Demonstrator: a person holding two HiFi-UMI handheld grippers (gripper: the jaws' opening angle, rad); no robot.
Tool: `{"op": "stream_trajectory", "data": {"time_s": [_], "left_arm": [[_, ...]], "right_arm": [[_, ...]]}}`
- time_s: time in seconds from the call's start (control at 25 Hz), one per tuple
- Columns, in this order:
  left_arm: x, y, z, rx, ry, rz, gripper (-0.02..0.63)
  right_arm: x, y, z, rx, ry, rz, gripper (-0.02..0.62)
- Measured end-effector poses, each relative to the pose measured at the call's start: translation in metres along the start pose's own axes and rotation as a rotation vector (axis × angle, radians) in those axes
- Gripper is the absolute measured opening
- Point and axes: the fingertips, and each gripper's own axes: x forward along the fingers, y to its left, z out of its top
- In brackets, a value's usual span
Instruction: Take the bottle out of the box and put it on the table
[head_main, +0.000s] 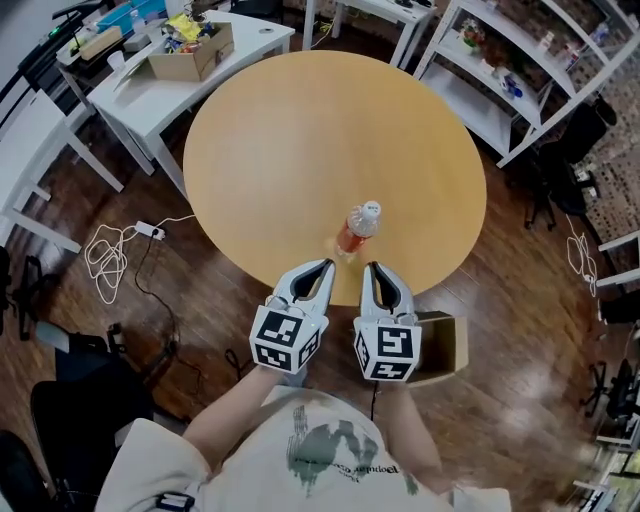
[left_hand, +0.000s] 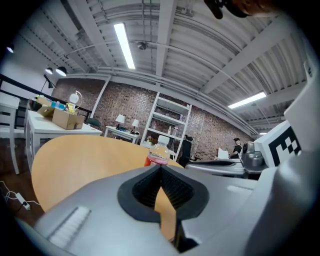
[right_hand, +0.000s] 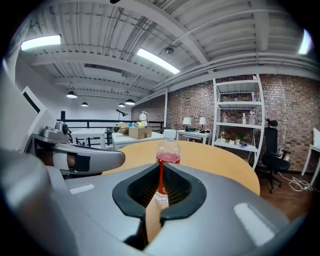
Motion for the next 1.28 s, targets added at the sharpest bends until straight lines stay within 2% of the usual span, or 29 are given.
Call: {"op": "stream_trajectory", "data": {"time_s": [0.24,0.64,0.96,1.28], "left_arm": [[-0.038,-0.053,-0.006,0.024,-0.021,-0.018,0.0],[-0.107,-0.13,-0.026,0.113,-0.029,-0.051,0.0],[-0.15,-0.164,-0.036,0.166,-0.019,-0.067,0.0],[-0.178,-0.179,-0.046,0.188,-0.011,-0.076,0.0]], "right_arm": [[-0.065,0.007,-0.003,0.035,-0.045,0.017,0.0],[-0.163,0.035,-0.023,0.065,-0.103,0.058,0.0],[-0.218,0.046,-0.029,0.105,-0.154,0.041,0.0],[-0.246,0.063,-0.037,0.126,-0.176,0.038,0.0]]}}
